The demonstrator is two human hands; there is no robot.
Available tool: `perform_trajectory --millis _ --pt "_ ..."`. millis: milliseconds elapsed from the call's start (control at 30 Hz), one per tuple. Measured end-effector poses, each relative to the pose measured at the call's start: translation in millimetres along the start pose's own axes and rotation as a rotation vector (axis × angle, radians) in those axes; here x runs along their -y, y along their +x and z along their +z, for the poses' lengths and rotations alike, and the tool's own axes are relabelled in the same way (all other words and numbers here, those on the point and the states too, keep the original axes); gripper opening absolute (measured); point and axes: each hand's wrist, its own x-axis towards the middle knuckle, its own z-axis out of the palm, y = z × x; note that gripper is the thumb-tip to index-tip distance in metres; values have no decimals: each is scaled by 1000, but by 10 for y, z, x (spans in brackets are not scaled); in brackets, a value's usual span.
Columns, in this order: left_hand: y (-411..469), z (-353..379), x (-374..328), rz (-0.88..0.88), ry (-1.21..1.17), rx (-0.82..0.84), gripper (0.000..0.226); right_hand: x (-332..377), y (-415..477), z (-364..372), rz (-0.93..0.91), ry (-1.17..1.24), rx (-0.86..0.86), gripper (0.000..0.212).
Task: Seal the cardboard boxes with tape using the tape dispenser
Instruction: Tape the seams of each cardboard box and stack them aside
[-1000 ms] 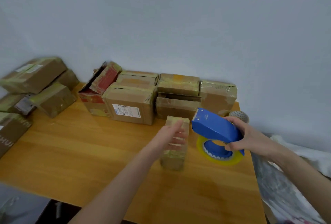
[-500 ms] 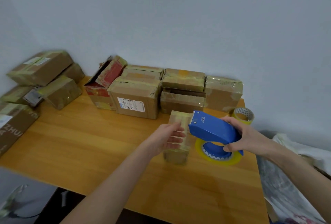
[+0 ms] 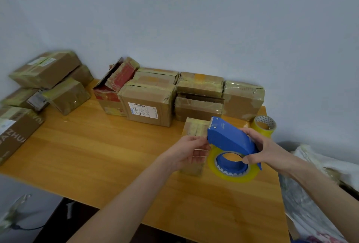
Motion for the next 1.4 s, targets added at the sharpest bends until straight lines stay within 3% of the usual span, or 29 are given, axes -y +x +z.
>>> perform_trajectory --millis 200,367,567,700,833,967,1133,1267,1400 --pt "-2 43 -36 17 -29 7 10 -7 -20 -32 8 82 2 87" --pt "-6 24 -64 81 -68 -29 11 -32 -46 -85 -1 225 -13 107" --pt "-81 158 -154 493 284 -147 17 -42 -72 -148 -7 356 -7 102" --pt "-101 263 -211 519 329 -150 22 -38 -79 -139 -1 427 28 98" --pt "-81 275 -195 684 464 -248 26 2 -90 -152 -24 465 42 100" --pt "-73 246 -236 850 573 -203 31 7 -82 -174 -6 501 43 97" --pt "-19 289 -253 906 595 -266 21 14 -71 -159 5 477 57 101" --pt "3 219 -278 989 749 -300 8 2 -69 -167 11 471 58 98" --pt "-1 167 -311 1066 791 -344 11 -13 -75 -178 23 510 62 90"
